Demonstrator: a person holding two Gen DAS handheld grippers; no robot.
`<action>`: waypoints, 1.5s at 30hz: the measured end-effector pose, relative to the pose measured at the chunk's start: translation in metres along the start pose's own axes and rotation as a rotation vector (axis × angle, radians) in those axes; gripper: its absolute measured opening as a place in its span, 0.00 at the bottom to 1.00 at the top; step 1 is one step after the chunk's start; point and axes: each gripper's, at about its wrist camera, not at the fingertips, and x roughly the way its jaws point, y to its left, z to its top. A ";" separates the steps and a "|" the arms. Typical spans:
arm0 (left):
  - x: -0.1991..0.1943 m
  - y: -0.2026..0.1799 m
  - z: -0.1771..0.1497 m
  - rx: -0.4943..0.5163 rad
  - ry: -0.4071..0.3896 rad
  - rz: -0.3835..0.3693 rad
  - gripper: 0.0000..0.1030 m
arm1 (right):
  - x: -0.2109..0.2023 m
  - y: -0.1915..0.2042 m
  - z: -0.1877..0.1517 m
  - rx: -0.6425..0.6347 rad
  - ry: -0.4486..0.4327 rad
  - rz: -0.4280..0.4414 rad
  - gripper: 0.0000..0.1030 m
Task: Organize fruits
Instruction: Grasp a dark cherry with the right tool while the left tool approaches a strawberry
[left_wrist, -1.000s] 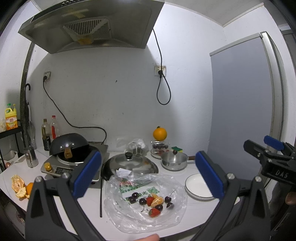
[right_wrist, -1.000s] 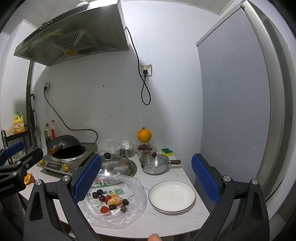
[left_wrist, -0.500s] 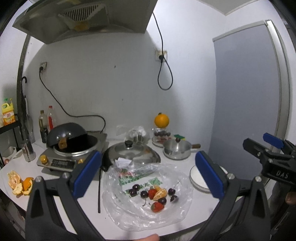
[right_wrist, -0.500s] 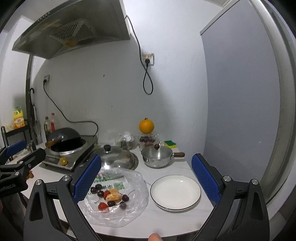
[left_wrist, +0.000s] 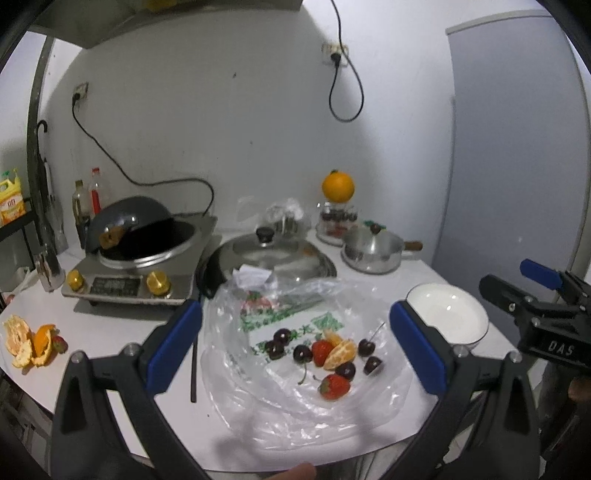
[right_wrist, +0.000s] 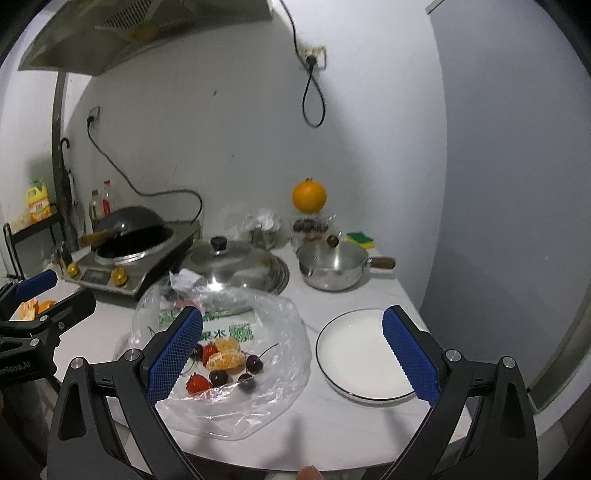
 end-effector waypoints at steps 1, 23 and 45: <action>0.005 0.001 -0.003 0.000 0.011 0.001 0.99 | 0.006 0.000 -0.002 0.000 0.012 0.005 0.97; 0.095 0.005 -0.033 0.022 0.172 -0.028 0.99 | 0.117 0.019 -0.029 -0.051 0.224 0.111 0.81; 0.125 0.006 -0.058 0.049 0.245 0.007 0.99 | 0.161 0.036 -0.082 -0.179 0.406 0.278 0.38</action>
